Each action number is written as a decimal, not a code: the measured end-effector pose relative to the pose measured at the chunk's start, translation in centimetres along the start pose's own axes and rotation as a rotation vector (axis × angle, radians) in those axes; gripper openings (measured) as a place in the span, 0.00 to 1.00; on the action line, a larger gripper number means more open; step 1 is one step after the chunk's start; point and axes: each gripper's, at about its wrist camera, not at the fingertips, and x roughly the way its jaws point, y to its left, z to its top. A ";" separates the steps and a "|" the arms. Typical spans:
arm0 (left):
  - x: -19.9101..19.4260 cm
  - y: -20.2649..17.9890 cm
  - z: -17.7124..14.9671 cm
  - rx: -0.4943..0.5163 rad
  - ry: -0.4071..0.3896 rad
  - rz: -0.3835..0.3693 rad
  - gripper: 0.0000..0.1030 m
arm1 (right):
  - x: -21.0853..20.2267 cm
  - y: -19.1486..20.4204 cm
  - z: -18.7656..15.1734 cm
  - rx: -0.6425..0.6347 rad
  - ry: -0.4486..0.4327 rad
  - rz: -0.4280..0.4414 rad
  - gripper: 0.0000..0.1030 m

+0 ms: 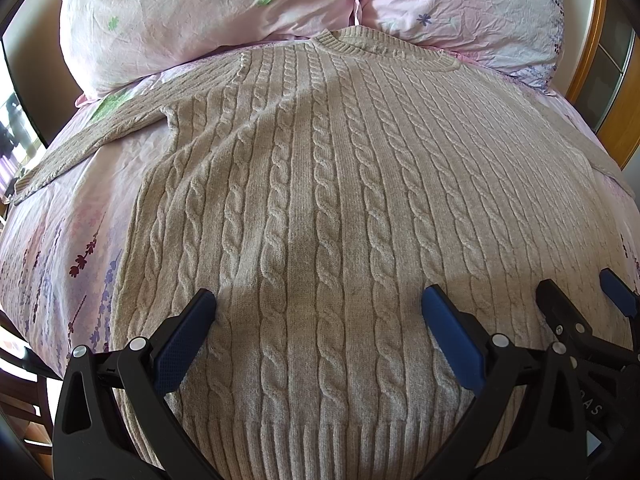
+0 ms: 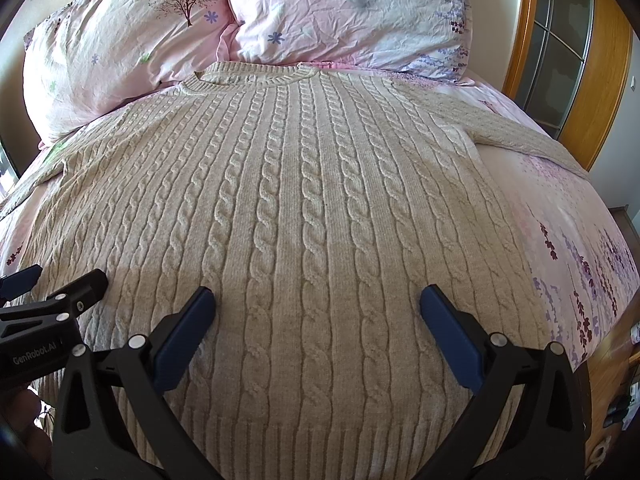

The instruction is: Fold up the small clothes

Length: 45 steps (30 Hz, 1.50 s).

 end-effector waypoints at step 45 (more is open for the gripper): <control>0.0 0.0 0.0 0.001 -0.004 0.001 0.99 | -0.5 -0.1 0.0 0.000 0.003 0.001 0.98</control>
